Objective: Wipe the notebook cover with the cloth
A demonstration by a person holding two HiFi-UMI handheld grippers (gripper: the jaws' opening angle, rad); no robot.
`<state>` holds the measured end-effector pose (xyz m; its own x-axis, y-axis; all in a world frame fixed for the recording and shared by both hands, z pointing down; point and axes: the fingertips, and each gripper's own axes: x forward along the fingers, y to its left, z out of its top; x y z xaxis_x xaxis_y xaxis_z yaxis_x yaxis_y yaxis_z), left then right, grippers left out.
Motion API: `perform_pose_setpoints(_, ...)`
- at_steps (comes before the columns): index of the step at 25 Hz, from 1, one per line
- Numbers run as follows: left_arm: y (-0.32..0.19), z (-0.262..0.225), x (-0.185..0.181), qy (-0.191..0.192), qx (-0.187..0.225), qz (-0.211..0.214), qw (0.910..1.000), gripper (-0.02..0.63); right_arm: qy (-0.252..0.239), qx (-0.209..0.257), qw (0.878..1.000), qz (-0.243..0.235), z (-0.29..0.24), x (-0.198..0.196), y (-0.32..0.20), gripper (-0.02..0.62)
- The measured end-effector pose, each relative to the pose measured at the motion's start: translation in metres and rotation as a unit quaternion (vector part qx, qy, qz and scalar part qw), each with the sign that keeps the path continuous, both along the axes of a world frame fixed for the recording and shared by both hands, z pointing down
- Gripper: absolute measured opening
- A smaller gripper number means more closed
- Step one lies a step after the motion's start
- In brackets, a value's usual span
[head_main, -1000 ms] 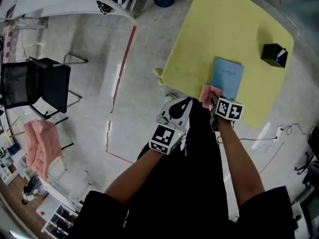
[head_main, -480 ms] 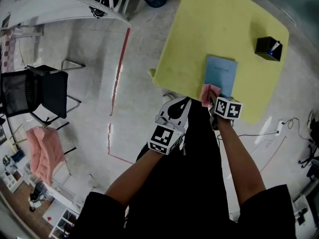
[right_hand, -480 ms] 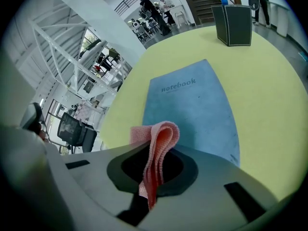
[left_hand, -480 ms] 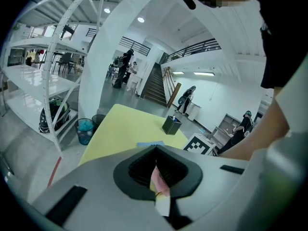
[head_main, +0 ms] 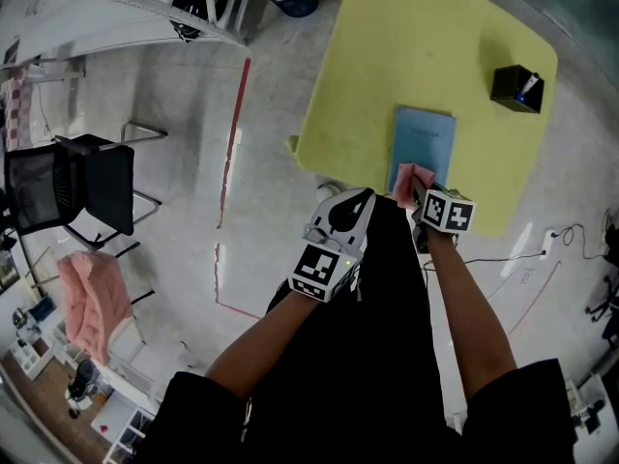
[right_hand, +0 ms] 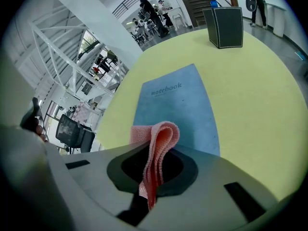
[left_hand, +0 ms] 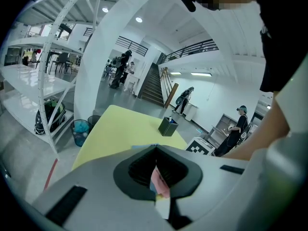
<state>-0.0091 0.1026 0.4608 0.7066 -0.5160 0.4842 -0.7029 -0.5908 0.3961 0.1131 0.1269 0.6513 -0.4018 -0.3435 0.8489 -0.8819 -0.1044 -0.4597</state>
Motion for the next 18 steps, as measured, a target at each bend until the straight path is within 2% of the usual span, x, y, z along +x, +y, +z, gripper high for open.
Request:
perform_pose_setpoints(8,-0.001,0.003,0.016,-0.002,-0.002,0.012,0.9999,0.005,0.003,0.000,1.000,-0.019,0.004,0.009,0.006,0.035)
perform_pose_setpoints(18,-0.002,0.004,0.031,-0.007,-0.007,0.020,0.9997,0.006,0.003,0.001,1.000,-0.019,0.001,0.027,0.006,0.035)
